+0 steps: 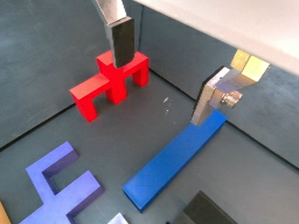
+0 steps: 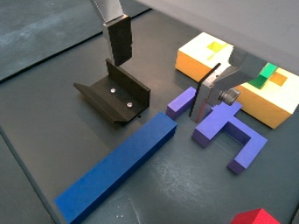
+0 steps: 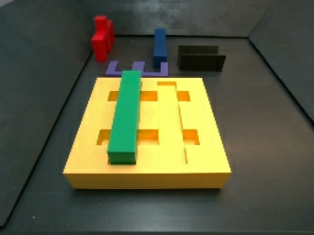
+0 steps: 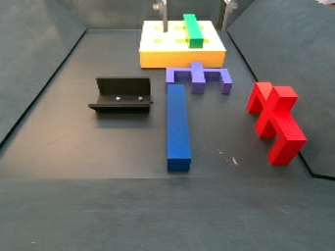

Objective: Pick up the blue object. Move up. Move to above the board. Insert the blue object.
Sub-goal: Pick up the blue object.

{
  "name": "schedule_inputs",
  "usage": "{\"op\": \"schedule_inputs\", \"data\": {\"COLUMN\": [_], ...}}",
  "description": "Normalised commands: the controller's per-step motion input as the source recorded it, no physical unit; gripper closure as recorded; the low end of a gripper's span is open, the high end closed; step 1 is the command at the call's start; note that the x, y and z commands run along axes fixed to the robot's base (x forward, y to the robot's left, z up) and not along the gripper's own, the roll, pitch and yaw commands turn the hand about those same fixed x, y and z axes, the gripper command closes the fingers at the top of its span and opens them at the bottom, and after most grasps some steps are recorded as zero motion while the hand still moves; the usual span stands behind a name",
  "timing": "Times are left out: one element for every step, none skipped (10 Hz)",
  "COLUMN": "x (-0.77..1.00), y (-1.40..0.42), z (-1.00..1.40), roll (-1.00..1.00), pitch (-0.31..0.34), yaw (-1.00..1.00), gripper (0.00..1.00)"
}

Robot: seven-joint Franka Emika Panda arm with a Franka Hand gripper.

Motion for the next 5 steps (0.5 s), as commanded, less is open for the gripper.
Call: {"op": "schedule_inputs", "data": {"x": [0.0, 0.26, 0.83, 0.73, 0.78], "y": [0.0, 0.13, 0.41, 0.42, 0.49], "z": [-0.02, -0.07, -0.71, -0.94, -1.0], "roll": [0.0, -0.01, -0.12, -0.02, 0.0], "pitch": [0.0, 0.007, 0.071, 0.029, 0.099], "yaw": [0.0, 0.0, -0.18, -0.37, -0.27], "gripper": [0.0, 0.0, 0.0, 0.0, 0.0]}}
